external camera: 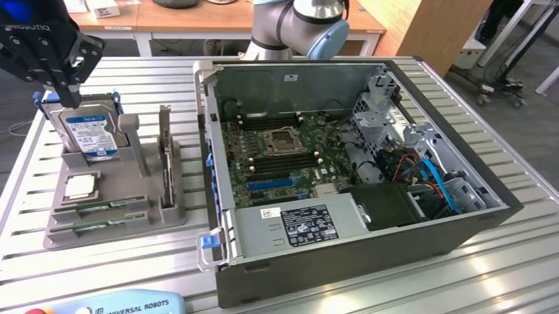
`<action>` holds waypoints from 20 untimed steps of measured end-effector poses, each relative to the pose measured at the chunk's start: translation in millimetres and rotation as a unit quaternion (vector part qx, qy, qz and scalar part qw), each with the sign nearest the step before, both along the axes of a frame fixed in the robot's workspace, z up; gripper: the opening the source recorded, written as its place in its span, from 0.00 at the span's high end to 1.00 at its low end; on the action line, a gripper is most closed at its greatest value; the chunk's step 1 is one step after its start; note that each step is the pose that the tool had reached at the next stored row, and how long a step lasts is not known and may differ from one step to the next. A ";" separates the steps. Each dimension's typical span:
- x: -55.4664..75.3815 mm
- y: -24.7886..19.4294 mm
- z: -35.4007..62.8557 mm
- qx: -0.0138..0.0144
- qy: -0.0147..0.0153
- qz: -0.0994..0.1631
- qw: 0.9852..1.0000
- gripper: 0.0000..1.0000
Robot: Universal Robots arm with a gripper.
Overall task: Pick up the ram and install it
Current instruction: 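Reach for the ram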
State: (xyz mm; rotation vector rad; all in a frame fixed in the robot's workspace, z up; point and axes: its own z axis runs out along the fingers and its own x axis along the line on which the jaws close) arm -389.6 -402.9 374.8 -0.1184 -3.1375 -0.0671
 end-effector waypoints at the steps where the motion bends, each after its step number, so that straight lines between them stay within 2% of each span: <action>1: 0.0 -1.4 0.0 0.000 0.000 0.000 1.000 0.90; 12: 0.4 -18.5 0.0 0.000 0.000 0.000 1.000 0.90; 20: 0.6 -28.4 -0.2 0.000 0.000 0.000 1.000 0.90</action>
